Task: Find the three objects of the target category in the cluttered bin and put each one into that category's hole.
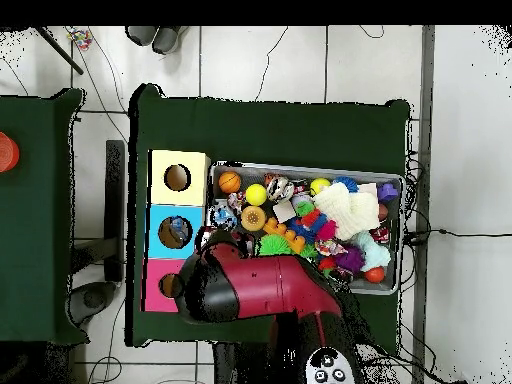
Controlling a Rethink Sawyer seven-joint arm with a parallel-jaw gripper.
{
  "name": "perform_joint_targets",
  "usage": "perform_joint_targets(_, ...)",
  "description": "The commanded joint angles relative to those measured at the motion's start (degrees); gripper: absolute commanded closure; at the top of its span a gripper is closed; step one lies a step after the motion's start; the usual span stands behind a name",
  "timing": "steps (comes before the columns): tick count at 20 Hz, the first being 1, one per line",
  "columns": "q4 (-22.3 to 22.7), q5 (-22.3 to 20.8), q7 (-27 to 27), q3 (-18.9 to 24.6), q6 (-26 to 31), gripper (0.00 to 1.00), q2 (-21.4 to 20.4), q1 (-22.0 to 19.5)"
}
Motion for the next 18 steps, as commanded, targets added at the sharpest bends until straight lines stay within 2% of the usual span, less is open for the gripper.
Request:
perform_joint_targets(1,1.12,2.83,4.30,0.39,9.23,1.00,-0.98,0.39)
perform_joint_targets(8,-1.62,2.07,7.43,-2.26,8.49,1.00,1.98,3.63)
perform_joint_targets(18,-3.74,4.23,9.44,-4.75,8.14,1.00,4.14,7.81)
